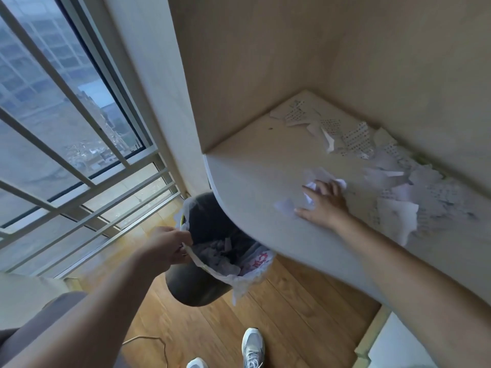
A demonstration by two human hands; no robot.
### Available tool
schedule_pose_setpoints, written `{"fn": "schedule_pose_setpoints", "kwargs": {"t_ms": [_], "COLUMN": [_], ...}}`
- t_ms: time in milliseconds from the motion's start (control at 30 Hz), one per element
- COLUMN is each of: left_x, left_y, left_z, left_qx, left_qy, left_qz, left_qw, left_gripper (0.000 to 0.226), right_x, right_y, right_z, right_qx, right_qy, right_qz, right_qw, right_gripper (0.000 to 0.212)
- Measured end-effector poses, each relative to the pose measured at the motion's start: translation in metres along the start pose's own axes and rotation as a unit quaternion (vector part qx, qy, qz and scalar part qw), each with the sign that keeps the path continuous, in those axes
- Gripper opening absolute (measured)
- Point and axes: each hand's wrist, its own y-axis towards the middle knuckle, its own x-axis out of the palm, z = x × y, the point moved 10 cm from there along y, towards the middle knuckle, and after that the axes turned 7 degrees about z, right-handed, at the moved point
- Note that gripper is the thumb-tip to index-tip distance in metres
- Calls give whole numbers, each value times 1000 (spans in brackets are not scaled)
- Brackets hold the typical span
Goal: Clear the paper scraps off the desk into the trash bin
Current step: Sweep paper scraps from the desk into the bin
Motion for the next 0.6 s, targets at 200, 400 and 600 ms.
{"fn": "schedule_pose_setpoints", "kwargs": {"t_ms": [200,400,600], "left_x": [5,-6,-6], "left_y": [-5,-2,-7], "left_z": [-2,-4,-4], "left_qx": [3,10,22], "left_qy": [-5,3,24], "left_qz": [-9,0,-6], "left_qw": [1000,1000,999], "left_gripper": [5,6,9], "right_x": [22,27,-23], "right_y": [-40,-105,-130], "right_z": [-134,-241,-200], "right_qx": [-123,-223,-121], "right_qy": [10,240,520], "right_qz": [-35,-171,-199], "right_qw": [992,929,822], "right_gripper": [64,46,36]}}
